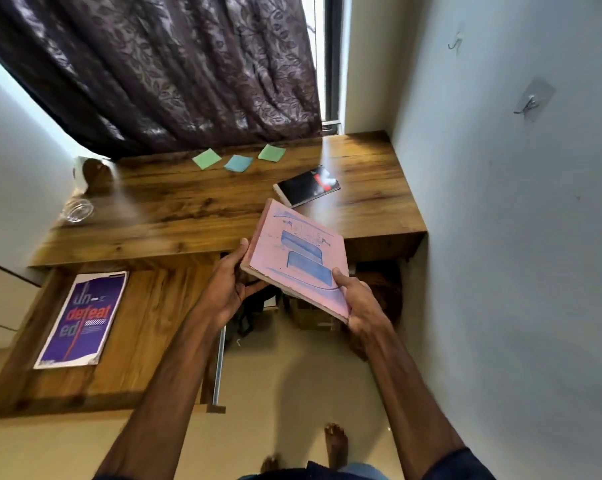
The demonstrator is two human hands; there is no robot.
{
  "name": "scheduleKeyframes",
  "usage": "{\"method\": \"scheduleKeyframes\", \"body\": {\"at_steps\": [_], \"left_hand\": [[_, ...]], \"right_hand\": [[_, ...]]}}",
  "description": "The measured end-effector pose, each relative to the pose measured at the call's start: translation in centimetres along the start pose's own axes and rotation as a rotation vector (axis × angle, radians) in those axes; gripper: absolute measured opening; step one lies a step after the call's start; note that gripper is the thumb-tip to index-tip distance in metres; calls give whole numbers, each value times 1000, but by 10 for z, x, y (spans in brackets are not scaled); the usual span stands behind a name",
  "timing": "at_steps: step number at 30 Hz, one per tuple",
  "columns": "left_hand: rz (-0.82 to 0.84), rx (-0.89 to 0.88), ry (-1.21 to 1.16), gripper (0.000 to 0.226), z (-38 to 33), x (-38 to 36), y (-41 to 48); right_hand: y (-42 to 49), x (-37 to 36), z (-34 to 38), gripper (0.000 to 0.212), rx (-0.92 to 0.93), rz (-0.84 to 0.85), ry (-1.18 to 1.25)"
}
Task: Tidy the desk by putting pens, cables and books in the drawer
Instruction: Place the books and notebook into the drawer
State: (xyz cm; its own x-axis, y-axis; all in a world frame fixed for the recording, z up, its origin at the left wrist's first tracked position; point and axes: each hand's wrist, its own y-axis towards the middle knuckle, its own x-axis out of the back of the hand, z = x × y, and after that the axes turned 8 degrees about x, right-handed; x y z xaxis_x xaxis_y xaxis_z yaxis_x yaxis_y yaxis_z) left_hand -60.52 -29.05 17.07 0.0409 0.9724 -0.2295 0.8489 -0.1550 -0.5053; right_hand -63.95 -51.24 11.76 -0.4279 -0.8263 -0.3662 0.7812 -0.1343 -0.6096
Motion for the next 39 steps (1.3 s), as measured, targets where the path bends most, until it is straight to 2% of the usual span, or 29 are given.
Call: {"method": "scheduleKeyframes", "body": {"at_steps": [5,10,17,23,29,32,39], "left_hand": [[-70,-28,80,48,5,63,-22],[-316,-24,179,34,27,155,-50],[-342,100,284,24,49,306,-96],[-438,120,249,15,52,391,-111],[-411,107,316,21,48,427,-83],[-360,142,421,23,45,444,-50],[-367,257,632,33,53,492,27]], "right_hand": [[-11,-42,-35,26,0,21,-96],[-24,-97,-88,33,52,23,-208],[-59,-197,-188,19,106,-24,-313],[-75,-256,-246,27,115,-34,-377],[-57,-290,-264,23,125,-55,-451],[-30,-310,-268,20,101,-66,-454],[53,-341,-298,31,-27,-103,-538]]}}
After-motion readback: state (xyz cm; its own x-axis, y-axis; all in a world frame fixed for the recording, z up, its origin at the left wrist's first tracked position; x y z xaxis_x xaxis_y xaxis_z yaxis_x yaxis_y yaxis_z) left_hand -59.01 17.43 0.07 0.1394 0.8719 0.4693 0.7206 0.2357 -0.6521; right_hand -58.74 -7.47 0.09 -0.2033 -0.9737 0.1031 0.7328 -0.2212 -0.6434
